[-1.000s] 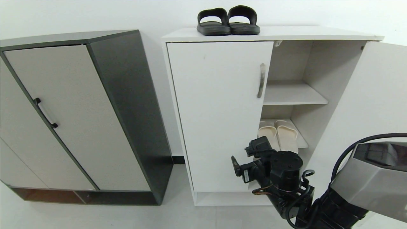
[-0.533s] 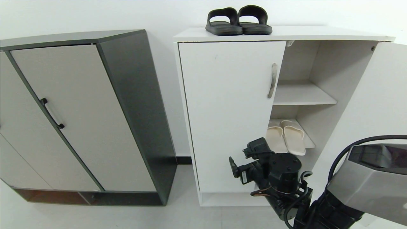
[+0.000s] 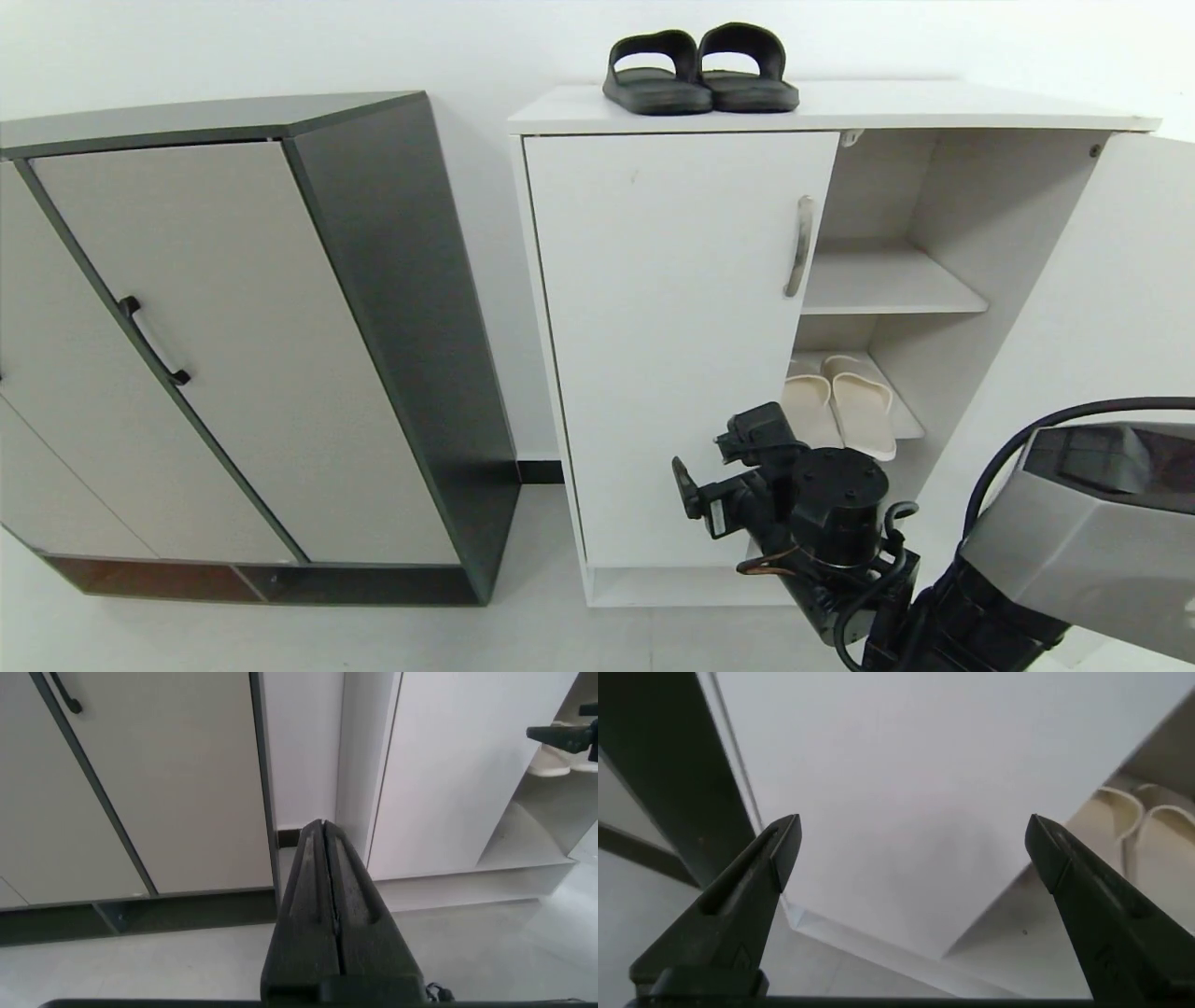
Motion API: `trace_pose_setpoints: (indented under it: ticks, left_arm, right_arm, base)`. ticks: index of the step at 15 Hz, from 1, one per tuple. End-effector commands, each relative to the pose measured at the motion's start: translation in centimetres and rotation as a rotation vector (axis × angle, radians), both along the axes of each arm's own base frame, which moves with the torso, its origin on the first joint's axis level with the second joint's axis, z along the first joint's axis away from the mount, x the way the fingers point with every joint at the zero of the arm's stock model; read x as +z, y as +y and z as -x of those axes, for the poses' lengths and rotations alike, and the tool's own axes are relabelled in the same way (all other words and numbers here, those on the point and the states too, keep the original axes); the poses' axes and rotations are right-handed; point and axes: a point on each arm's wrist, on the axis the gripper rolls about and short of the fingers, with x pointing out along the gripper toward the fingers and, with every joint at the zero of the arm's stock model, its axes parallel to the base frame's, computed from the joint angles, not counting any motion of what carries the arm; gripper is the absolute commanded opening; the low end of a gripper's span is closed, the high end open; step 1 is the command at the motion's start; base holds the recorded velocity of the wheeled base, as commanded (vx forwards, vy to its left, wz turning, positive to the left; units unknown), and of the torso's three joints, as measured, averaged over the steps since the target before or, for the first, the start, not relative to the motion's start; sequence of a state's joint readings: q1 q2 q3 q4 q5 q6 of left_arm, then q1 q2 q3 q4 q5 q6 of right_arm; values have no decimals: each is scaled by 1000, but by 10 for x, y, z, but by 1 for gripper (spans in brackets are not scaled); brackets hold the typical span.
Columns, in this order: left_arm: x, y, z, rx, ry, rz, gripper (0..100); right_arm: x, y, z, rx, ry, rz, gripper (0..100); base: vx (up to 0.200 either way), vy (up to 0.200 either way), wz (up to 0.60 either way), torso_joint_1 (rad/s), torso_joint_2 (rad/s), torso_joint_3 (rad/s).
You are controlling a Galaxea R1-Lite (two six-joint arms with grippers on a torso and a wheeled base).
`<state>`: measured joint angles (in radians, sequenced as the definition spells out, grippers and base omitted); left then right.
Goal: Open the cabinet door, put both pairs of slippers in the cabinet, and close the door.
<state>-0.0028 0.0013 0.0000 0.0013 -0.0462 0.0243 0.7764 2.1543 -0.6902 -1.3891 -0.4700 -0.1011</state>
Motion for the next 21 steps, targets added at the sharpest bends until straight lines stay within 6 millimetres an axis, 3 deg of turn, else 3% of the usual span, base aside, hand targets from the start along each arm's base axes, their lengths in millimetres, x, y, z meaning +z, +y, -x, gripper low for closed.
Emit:
trace_pose_setpoints:
  ticks: [1,10,21]
  left_arm:
    - [0,0,0,0,1,0,0]
    - [0,0,0,0,1,0,0]
    - [0,0,0,-2,0,-5,0]
  right_arm:
    - [-4,0,0,0,10,10,100]
    - [-9,1,0,2,22,22,100]
    - [-8,3,1,8,18,18,100]
  base:
    - [0,0,0,22,-139,-344]
    - [0,0,0,91,-486,-351]
    - [0,0,0,177,-492,-318]
